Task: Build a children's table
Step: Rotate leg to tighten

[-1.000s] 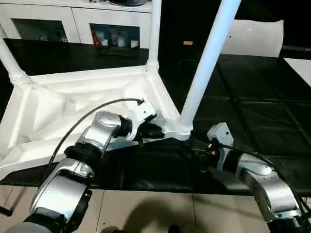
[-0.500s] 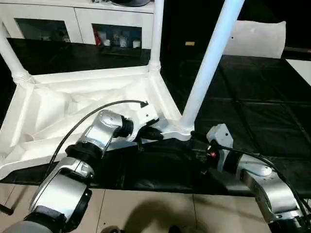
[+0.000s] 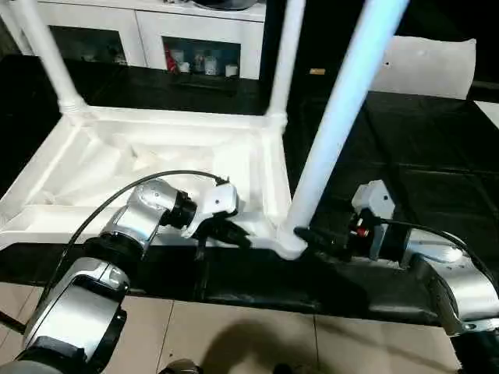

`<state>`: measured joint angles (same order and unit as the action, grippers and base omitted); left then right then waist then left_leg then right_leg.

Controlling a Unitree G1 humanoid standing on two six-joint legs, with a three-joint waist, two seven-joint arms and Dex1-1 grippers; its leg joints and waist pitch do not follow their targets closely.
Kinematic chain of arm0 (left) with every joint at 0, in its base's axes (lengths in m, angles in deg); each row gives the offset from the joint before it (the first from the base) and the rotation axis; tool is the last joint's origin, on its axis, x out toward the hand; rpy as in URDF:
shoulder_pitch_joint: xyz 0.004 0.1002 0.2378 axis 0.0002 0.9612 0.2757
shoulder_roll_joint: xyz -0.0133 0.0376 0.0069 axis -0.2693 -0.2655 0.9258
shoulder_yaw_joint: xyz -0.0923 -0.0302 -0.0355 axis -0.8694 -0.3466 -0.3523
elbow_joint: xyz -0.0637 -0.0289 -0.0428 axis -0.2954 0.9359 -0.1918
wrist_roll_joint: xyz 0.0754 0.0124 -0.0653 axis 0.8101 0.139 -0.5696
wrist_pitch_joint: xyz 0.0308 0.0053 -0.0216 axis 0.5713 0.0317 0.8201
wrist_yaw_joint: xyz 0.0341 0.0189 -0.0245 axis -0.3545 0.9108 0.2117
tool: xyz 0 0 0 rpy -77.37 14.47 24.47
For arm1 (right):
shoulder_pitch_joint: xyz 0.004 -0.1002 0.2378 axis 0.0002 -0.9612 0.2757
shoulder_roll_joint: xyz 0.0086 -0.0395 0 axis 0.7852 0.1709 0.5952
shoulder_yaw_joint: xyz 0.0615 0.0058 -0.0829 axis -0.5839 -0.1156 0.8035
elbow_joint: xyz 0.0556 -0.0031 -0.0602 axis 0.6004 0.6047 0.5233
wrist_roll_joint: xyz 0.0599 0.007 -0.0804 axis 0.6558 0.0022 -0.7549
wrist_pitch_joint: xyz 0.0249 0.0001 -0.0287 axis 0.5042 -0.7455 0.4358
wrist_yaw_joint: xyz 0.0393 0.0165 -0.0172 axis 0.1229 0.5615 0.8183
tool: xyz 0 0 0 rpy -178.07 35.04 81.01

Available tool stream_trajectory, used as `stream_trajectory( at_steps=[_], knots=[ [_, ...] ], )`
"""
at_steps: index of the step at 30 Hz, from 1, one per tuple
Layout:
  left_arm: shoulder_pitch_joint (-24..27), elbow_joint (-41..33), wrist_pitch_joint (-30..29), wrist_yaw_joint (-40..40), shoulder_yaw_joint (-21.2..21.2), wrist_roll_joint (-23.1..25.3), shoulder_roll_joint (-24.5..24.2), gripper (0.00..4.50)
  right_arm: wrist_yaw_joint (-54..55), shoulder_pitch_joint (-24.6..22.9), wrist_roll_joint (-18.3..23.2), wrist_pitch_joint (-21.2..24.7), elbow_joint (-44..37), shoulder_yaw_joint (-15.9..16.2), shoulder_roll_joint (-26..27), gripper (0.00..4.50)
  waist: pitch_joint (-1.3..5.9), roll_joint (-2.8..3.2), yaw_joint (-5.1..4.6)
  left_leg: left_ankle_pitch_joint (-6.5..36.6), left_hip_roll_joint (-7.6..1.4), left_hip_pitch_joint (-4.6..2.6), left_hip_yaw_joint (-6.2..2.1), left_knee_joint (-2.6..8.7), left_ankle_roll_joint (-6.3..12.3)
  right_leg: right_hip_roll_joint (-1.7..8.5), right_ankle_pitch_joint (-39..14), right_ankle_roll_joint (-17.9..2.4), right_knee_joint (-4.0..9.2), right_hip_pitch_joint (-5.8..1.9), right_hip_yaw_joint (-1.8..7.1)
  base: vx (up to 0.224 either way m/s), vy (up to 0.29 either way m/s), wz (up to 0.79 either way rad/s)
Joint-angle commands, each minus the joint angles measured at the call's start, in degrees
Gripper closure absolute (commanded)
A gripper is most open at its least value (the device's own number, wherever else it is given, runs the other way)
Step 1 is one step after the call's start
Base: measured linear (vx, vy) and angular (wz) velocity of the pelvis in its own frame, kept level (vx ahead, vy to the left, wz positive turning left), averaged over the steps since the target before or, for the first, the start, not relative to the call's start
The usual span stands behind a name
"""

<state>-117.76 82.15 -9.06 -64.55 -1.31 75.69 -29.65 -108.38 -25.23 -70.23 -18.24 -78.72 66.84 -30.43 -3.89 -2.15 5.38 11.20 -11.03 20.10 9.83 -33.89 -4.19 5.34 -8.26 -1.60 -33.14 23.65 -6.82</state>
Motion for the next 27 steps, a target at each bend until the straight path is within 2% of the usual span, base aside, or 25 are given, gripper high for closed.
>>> stream_trajectory(
  at_steps=[1, 2, 4, 6, 9, 10, 12, 14, 17, 20, 22, 24, 27],
  knots=[
    [-0.7, -1.3, 2.1, -5.5, 1.8, -1.1, 0.3, 4.44, -3.5, 1.1, 0.8, -1.8, 1.2, 0.8, -0.8, 0.0, 4.36, -0.27, -0.17, 9.2, -2.41, -0.21, -0.2, 3.88, 4.15, 4.04, -16.1, -10.4, 3.44, -3.82, 3.56, 0.0, 0.0, 0.0],
    [-0.7, -1.5, 2.7, -7.2, 2.1, -1.3, 0.1, 4.44, -6.3, 1.8, 1.6, -2.2, 2.4, 1.6, -0.8, 0.0, 4.27, -0.26, -0.14, 9.7, -2.38, -0.18, -0.14, 3.86, 4.14, 4.04, -16.8, -10.4, 3.54, -3.8, 3.57, 0.0, 0.0, 0.0],
    [-0.8, -1.5, 3.5, -8.4, 2.4, -1.3, 0.0, 4.5, -9.0, 2.6, 1.9, -2.6, 4.0, 2.6, -1.0, 0.36, 4.31, -0.3, 0.12, 9.8, -2.47, -0.26, -0.1, 3.83, 4.04, 4.0, -17.6, -10.3, 3.55, -3.77, 3.49, 0.0, 0.0, 0.0],
    [-0.9, -1.4, 4.2, -9.2, 2.6, -1.0, -0.1, 4.5, -11.0, 3.4, 1.7, -3.0, 5.4, 3.7, -1.1, 0.39, 4.32, -0.16, 0.33, 9.6, -2.57, -0.25, -0.13, 3.85, 3.82, 3.95, -17.9, -10.3, 3.52, -3.75, 3.4, 0.0, 0.0, 0.0],
    [-1.1, -1.1, 5.2, -9.6, 3.0, -0.5, -0.3, 4.5, -12.6, 4.8, 0.9, -3.9, 7.9, 4.6, -0.9, 0.76, 4.42, -0.11, 0.68, 9.0, -2.78, -0.29, -0.15, 3.85, 3.55, 3.94, -15.8, -10.8, 3.17, -3.69, 3.5, 0.0, 0.0, 0.0],
    [-1.2, -1.1, 5.4, -9.7, 3.2, -0.4, -0.3, 4.5, -13.2, 5.4, 0.7, -4.3, 8.7, 4.9, -0.8, 0.81, 4.42, -0.17, 0.77, 9.3, -2.75, -0.39, -0.13, 3.83, 3.49, 3.96, -15.6, -11.2, 3.07, -3.66, 3.46, 0.0, 0.0, 0.0],
    [-1.2, -1.0, 5.8, -9.8, 3.4, -0.4, -0.4, 4.5, -14.2, 6.3, 0.5, -4.8, 9.8, 5.5, -0.7, 0.82, 4.39, -0.32, 0.78, 9.1, -2.68, -0.1, -0.14, 3.82, 3.45, 3.99, -15.7, -11.0, 3.05, -3.91, 3.47, 0.0, 0.0, 0.0],
    [-1.1, -1.2, 5.9, -9.8, 3.8, -0.6, -0.5, 4.5, -15.3, 7.1, 0.4, -5.2, 10.6, 6.3, -0.7, 1.17, 4.43, -0.43, 0.84, 8.9, -2.63, -0.16, -0.12, 3.79, 3.33, 4.03, -16.5, -10.5, 3.11, -3.89, 3.48, 0.0, 0.0, 0.0],
    [-1.1, -1.2, 6.1, -9.8, 4.2, -0.9, -0.6, 4.5, -16.9, 7.8, 0.3, -5.7, 11.6, 6.9, -0.6, 1.24, 4.48, -0.39, 0.84, 8.4, -2.6, -0.07, -0.09, 3.72, 3.51, 3.95, -16.6, -10.5, 3.06, -3.9, 3.42, 0.0, 0.0, 0.0],
    [-1.0, -1.1, 6.4, -9.8, 4.4, -0.9, -0.6, 4.5, -17.9, 8.1, 0.4, -6.2, 12.4, 7.2, -0.6, 1.59, 4.55, -0.41, 0.94, 8.0, -2.7, -0.13, -0.11, 3.71, 3.59, 3.96, -15.7, -10.7, 2.91, -3.86, 3.46, 0.0, 0.0, 0.0],
    [-1.0, -0.9, 6.7, -9.8, 4.5, -0.9, -0.7, 4.5, -18.5, 8.5, 0.4, -6.5, 12.9, 7.4, -0.5, 1.63, 4.56, -0.47, 0.98, 7.8, -2.7, -0.11, -0.08, 3.7, 3.78, 3.9, -15.0, -10.9, 2.81, -3.86, 3.45, 0.0, 0.0, 0.0],
    [-0.9, -0.8, 6.9, -9.8, 4.6, -0.8, -0.8, 4.5, -19.2, 8.7, 0.5, -6.6, 13.3, 7.7, -0.4, 1.92, 4.54, -0.4, 0.98, 8.1, -2.64, -0.11, -0.05, 3.67, 3.7, 3.96, -16.0, -10.8, 2.95, -3.87, 3.42, 0.0, 0.0, 0.0],
    [-0.8, -0.7, 7.0, -9.8, 4.7, -0.6, -0.9, 4.5, -19.6, 8.9, 0.5, -6.5, 13.7, 8.0, -0.4, 2.1, 4.56, -0.43, 0.99, 7.9, -2.67, -0.09, -0.11, 3.7, 3.58, 3.92, -16.0, -10.6, 2.9, -3.9, 3.42, 0.0, 0.0, 0.0]
  ],
)
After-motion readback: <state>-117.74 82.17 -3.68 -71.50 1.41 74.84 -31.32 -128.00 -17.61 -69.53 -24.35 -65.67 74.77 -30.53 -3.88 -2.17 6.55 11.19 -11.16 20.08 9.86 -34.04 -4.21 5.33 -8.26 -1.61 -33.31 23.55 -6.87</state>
